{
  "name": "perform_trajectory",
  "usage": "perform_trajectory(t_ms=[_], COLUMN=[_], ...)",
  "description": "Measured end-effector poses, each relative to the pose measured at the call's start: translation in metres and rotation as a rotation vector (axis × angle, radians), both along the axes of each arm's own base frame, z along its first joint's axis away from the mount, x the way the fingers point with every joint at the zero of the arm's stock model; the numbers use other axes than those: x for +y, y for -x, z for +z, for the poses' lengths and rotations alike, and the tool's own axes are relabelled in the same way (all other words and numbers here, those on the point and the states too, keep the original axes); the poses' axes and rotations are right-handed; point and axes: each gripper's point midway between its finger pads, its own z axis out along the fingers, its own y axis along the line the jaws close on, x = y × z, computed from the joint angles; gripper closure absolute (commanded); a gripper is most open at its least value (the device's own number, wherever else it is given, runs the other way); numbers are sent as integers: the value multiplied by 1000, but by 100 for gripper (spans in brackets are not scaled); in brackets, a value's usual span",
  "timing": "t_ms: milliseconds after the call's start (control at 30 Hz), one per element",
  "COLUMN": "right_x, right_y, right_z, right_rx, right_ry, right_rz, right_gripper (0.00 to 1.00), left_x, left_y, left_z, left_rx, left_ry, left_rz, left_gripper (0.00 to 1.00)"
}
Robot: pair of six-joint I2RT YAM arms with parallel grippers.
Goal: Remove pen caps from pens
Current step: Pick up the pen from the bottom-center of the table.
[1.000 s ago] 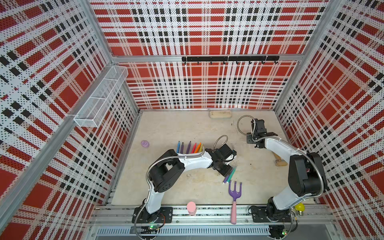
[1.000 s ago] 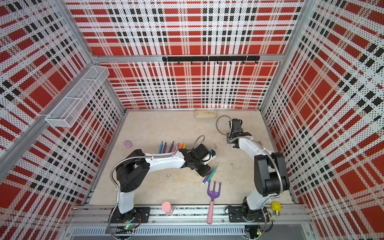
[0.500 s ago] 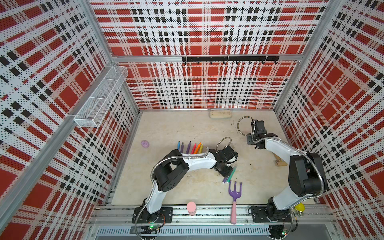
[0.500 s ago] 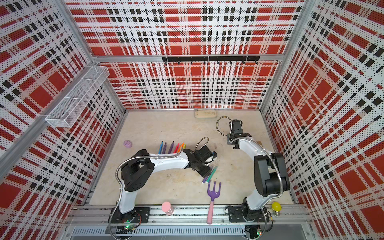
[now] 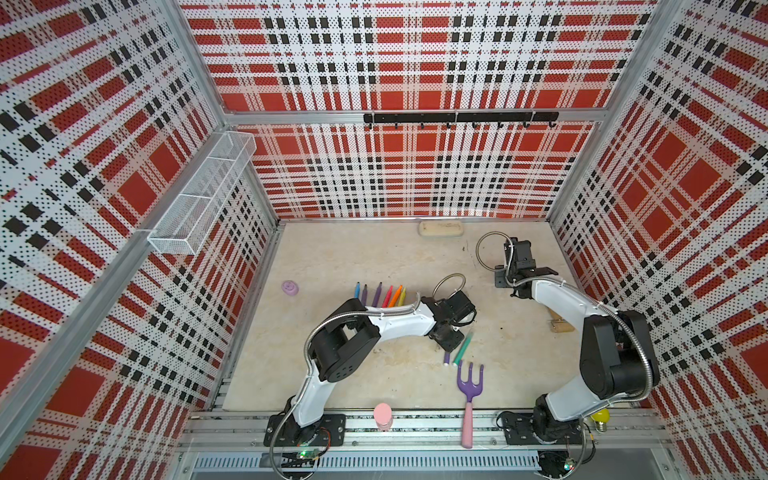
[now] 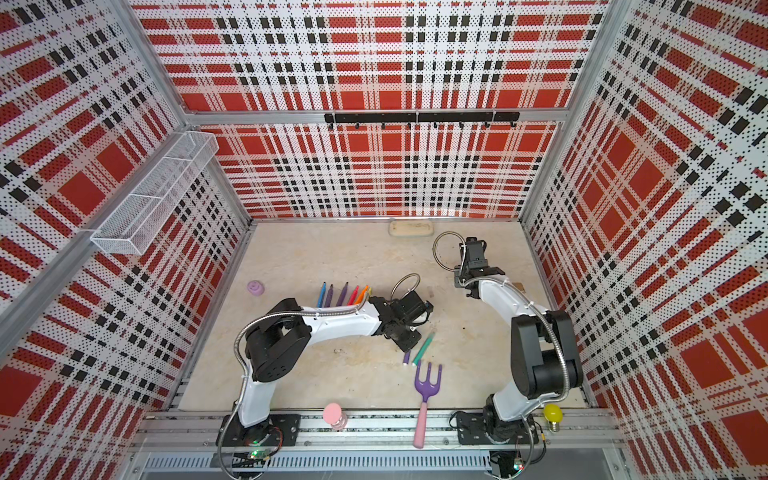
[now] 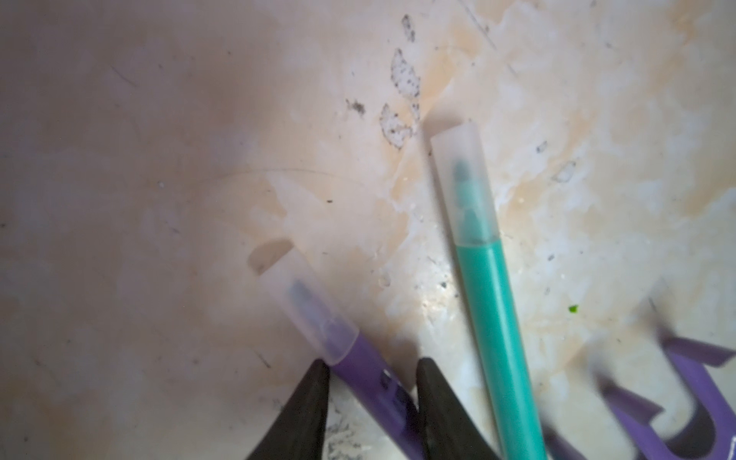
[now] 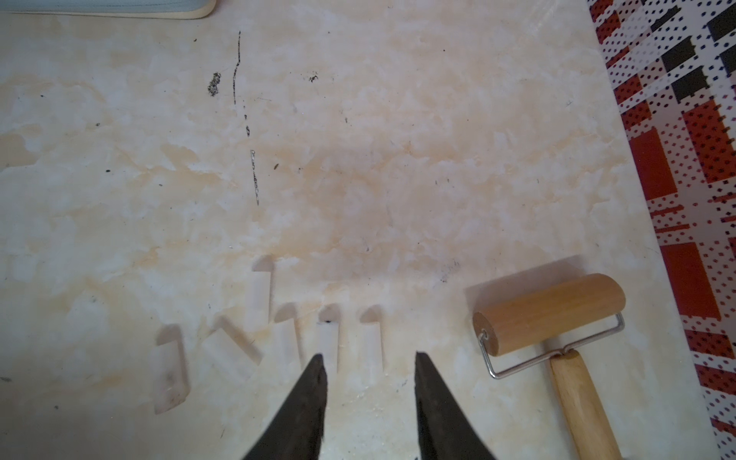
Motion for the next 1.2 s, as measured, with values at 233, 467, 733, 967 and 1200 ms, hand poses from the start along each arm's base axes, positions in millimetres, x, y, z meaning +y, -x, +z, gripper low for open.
perform_trajectory(t_ms=[233,467,733,967,1200], right_x=[0,0,0,0,0], right_y=[0,1,1,0,0], right_z=[0,-1,-3,-2,-2], right_rx=[-1,2,3,-4,-6], right_ry=[-1,0,0,-1,-1], right_rz=[0,0,0,0,0], right_gripper=[60,60,59,59,59], left_x=[8,16,16,13,15], left_y=[10,24,38,53,50], left_z=[0,0,0,0,-2], left_rx=[20,52,90,122,128], left_ry=[-5,-3,8,14,17], left_rz=[42,65,76,72,95], left_gripper=[57,56,57,66,72])
